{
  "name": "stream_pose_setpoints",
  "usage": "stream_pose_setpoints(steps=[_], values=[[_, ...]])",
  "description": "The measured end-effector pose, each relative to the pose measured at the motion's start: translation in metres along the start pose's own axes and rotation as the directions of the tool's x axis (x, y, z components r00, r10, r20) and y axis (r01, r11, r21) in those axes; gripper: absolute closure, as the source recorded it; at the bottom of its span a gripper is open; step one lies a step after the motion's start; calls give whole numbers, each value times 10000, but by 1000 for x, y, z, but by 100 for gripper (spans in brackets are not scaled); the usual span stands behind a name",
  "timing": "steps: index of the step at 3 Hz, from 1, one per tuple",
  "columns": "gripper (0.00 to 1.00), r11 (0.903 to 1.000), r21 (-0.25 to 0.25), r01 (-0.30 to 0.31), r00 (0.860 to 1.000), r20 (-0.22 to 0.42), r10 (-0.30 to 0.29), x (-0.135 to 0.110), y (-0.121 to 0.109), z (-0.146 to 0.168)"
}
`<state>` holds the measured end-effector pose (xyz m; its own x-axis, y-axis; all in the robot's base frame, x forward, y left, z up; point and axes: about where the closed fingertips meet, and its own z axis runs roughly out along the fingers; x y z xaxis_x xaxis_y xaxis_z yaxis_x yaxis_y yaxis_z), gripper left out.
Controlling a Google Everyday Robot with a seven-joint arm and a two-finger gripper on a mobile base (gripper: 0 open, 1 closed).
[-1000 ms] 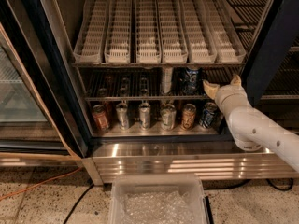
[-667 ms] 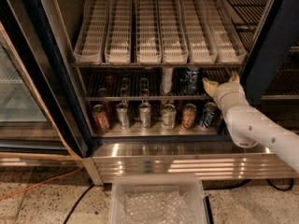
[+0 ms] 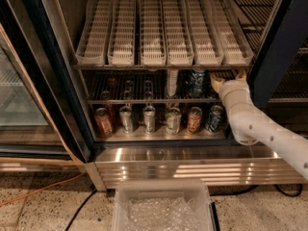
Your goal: Pick coke can from middle shelf of fridge
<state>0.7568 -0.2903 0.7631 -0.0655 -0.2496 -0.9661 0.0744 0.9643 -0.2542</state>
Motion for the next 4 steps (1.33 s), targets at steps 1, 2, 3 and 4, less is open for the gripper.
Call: stream_pose_setpoints(steps=[1,2,3,4], values=[[33,9992,395,1,9998,217,-10,-3,-11,10],[32,9985,518,-175,9996,241,163,-1,-12,29],[34,9985,517,-176,9996,241,164,-1,-11,29],[34,9981,366,-489,9987,130,484,2,-6,51]])
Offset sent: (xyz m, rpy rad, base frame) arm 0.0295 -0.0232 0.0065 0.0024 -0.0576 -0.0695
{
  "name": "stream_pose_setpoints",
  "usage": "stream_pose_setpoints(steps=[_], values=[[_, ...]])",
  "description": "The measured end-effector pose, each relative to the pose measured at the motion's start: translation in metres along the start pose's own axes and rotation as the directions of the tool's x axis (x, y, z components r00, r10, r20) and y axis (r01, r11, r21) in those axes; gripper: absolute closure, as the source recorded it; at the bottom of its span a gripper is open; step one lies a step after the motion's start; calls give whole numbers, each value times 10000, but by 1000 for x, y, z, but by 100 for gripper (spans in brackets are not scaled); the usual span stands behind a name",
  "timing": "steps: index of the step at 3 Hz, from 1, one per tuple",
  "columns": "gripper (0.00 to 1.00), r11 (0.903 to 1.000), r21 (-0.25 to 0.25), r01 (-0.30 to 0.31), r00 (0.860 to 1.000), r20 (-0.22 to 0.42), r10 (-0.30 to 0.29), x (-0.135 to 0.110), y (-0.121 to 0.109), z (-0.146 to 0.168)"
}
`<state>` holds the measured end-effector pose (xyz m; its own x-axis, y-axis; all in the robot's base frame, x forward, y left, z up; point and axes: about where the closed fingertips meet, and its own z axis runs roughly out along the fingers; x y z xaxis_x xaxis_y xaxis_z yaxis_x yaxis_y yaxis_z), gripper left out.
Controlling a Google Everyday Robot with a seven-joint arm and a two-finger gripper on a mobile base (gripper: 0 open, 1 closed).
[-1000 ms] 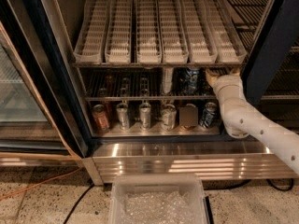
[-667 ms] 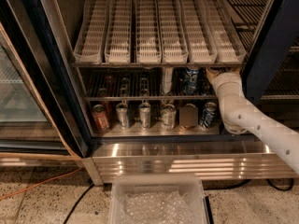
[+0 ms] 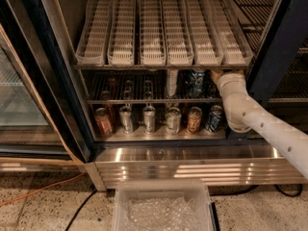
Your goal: Pick coke can from middle shelf of fridge
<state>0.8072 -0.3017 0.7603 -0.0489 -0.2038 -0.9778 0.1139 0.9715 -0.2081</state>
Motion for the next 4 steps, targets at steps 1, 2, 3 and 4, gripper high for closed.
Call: stream_pose_setpoints(steps=[1,2,3,4], values=[[34,9997,249,-87,10000,26,87,4,-7,14],[34,9998,156,-154,9999,57,153,3,-5,20],[36,9982,-510,-317,9995,41,319,-3,15,32],[38,9977,-581,-349,9994,69,353,0,21,43]])
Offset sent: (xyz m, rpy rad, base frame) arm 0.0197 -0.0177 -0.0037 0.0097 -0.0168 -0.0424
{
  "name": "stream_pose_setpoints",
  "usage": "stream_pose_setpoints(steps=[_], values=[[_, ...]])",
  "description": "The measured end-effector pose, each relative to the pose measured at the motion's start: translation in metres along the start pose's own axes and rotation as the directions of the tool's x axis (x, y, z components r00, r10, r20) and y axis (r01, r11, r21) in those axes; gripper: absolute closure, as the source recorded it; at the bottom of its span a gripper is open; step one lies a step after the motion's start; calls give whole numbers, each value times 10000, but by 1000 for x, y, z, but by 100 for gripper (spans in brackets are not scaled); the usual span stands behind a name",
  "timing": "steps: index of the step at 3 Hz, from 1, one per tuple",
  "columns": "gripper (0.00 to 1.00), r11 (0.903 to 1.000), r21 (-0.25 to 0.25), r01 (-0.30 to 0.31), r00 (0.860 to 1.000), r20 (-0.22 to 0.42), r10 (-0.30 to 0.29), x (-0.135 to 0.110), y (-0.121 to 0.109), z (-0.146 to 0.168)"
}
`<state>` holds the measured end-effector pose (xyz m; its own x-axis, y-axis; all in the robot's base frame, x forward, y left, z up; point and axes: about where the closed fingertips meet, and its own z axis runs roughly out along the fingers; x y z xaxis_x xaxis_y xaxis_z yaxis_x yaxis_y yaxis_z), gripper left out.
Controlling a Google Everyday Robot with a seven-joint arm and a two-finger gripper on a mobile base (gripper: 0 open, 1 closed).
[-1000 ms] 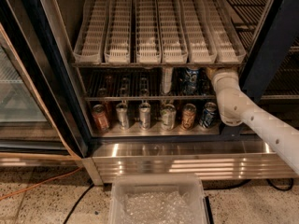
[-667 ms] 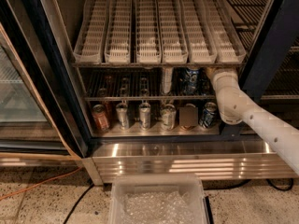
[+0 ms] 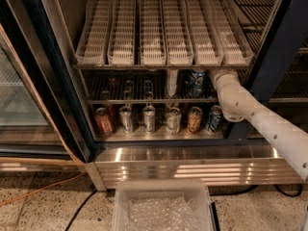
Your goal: Pick coke can from middle shelf of fridge
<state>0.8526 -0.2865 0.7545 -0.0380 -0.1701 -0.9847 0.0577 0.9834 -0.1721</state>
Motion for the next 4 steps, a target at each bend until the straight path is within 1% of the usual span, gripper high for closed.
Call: stream_pose_setpoints(steps=[1,2,3,4], values=[[38,10000,-20,-60,9999,130,61,0,6,22],[38,9999,90,-49,9998,213,48,0,3,29],[34,9990,454,-39,9993,381,22,-2,-6,59],[34,9982,591,-98,9994,327,79,-2,-10,74]])
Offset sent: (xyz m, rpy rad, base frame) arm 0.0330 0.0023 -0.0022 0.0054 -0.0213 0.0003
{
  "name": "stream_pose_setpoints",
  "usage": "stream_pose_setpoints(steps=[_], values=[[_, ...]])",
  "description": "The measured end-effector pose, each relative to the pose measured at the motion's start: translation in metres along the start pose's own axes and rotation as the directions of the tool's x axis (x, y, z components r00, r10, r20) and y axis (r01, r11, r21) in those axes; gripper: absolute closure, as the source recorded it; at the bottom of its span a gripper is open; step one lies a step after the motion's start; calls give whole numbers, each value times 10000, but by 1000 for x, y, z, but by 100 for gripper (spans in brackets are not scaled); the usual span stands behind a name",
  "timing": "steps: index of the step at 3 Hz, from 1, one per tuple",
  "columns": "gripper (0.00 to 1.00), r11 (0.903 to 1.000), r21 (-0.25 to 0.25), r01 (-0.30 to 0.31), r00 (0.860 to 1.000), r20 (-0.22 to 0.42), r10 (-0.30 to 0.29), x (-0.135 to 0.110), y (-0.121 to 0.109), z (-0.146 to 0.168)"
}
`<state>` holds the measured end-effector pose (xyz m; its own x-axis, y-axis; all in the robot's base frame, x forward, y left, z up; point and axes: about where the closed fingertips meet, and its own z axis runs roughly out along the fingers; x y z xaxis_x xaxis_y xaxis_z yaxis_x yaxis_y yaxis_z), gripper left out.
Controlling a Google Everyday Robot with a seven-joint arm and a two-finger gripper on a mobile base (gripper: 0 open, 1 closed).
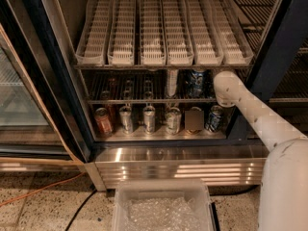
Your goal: Pick coke can from middle shelf of fridge
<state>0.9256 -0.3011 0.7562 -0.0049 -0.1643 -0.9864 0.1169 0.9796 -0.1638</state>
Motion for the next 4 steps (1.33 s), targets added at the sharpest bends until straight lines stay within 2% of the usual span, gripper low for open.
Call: stream_pose_setpoints(steps=[4], values=[[32,9999,66,-133,9995,-300,135,1,-8,7]])
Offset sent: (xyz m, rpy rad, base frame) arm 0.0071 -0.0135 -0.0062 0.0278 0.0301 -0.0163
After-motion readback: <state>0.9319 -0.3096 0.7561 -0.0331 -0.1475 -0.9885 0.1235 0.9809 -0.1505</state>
